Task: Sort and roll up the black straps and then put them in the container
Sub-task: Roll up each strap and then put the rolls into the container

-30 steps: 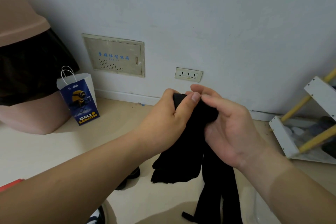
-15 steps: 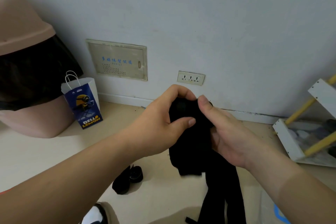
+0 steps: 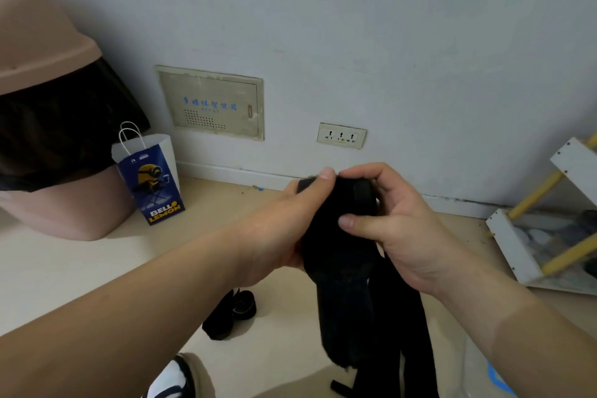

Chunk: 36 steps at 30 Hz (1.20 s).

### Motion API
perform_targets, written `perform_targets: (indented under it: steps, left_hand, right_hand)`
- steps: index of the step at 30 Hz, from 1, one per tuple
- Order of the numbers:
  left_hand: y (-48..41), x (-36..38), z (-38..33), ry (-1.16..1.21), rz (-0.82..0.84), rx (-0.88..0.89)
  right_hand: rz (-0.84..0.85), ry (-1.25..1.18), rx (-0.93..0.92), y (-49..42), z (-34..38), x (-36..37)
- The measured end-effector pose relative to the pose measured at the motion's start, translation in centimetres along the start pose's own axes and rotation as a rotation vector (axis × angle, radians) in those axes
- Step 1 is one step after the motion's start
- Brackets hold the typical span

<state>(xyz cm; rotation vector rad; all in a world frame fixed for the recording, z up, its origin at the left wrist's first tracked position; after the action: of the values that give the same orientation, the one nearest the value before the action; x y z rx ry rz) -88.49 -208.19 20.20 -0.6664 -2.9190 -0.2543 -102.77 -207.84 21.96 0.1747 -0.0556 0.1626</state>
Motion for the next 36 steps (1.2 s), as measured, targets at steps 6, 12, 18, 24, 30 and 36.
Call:
perform_targets:
  steps: [6, 12, 18, 24, 30, 36]
  left_hand:
    - [0.2, -0.3, -1.6, -0.026, -0.101, 0.139]
    - [0.1, -1.0, -3.2, -0.199, -0.096, 0.334]
    - [0.2, -1.0, -2.9, -0.283, 0.02, 0.357]
    - [0.1, -1.5, -2.0, -0.091, -0.03, 0.201]
    - [-0.1, -1.0, -1.2, -0.023, -0.033, 0.107]
    - [-0.3, -1.0, -1.4, -0.03, -0.034, 0.156]
  right_hand:
    - [0.02, -0.116, 0.082, -0.5, -0.1, -0.5]
    - [0.146, -0.118, 0.29, 0.0, -0.6, 0.8]
    - [0.085, 0.018, 0.419, 0.2, -1.3, 0.5]
    - [0.016, -0.097, 0.334, 0.0, -1.1, 0.5]
    - [-0.084, -0.116, 0.154, -0.3, -0.6, -0.3]
    - [-0.041, -0.127, 0.118, -0.4, -0.6, -0.6]
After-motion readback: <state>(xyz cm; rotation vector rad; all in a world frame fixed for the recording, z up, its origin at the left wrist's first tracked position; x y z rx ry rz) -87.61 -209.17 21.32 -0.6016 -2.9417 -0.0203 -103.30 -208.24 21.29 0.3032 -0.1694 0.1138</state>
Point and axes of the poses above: each hand's wrist, its own y-axis away from the middle knuckle, its own x-axis out of the palm, z = x × y, the point moved 7 cm from there along -y, towards the middle knuckle, and after that the axes turned 14 degrees about x, right-handed, at the moved point
